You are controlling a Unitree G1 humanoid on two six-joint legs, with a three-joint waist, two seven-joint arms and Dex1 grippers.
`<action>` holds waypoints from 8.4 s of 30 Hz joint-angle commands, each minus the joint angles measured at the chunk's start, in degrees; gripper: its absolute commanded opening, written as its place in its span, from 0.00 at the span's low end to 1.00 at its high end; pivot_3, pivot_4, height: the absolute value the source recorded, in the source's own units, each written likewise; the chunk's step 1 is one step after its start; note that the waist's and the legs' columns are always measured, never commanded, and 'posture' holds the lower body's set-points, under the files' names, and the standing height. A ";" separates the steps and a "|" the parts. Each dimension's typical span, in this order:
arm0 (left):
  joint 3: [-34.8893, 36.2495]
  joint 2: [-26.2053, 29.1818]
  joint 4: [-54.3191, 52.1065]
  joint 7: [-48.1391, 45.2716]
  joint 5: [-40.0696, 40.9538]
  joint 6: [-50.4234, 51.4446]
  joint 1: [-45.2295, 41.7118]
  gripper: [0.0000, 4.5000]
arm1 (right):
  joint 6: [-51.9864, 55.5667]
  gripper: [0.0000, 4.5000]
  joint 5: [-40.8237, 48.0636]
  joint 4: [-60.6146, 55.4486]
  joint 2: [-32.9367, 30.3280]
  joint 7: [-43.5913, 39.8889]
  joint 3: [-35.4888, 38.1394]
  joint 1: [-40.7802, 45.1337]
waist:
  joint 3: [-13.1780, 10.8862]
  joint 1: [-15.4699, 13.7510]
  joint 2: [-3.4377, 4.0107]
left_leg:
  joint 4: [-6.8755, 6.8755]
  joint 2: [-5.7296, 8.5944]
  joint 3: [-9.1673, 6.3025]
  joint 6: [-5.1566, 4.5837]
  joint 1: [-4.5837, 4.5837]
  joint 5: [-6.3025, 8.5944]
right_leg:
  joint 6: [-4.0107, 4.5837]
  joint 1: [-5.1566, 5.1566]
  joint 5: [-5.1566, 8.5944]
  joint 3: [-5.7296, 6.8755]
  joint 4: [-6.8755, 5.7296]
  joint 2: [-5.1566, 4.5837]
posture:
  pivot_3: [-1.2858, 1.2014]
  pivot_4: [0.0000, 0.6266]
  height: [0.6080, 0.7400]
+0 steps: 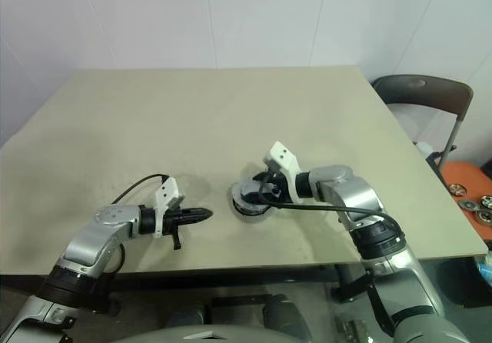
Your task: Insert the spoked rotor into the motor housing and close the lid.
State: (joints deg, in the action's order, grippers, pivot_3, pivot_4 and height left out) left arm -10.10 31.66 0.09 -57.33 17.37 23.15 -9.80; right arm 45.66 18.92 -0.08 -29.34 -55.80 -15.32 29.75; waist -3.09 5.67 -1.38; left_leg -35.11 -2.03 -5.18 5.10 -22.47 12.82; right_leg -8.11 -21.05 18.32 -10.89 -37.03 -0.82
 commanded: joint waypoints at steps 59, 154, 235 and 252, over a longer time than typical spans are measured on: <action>-0.32 -0.03 -0.02 -1.37 -1.24 -1.56 0.74 0.00 | -3.93 0.72 -1.54 -2.15 -6.49 -4.60 -2.67 -1.69 | 0.00 -0.11 0.00 | -0.01 0.01 0.01 0.00 0.03 0.00 | -0.02 0.03 0.05 0.00 0.04 -0.01 | 0.52 0.00 1.00; -14.27 -17.88 23.43 -6.92 -8.69 -4.52 -20.70 0.00 | -7.94 0.99 -2.68 -1.65 -13.58 -9.61 -0.06 -9.13 | 1.91 -3.13 -0.49 | -0.02 0.43 0.25 -0.32 0.18 0.21 | 0.06 0.85 0.01 0.14 1.74 -0.75 | 0.52 0.00 1.00; -16.10 -18.75 24.71 -10.07 -11.02 -5.04 -22.13 0.00 | 46.84 0.32 61.52 8.78 14.42 56.21 38.72 -3.32 | 1.81 -0.03 0.44 | 0.39 0.26 0.19 -0.63 0.06 0.36 | -0.38 0.53 -0.06 0.15 1.30 -0.53 | 0.52 0.00 1.00; -1.16 -10.73 9.51 -14.52 5.87 6.47 -18.70 0.00 | 46.59 0.30 56.12 12.33 13.39 56.81 39.99 -4.28 | 1.39 1.52 0.83 | 0.43 0.04 0.13 -0.63 0.03 0.36 | -0.45 0.29 0.03 0.13 0.90 -0.25 | 0.52 0.00 1.00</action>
State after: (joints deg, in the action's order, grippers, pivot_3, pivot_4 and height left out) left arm -14.78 20.90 12.94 -72.36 19.53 27.72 -27.87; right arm 91.32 74.98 12.22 -16.63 1.70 25.03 24.30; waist -1.70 7.19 -0.54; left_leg -34.68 -1.99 -5.05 4.47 -22.47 13.19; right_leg -8.56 -20.78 18.35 -10.76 -36.13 -1.07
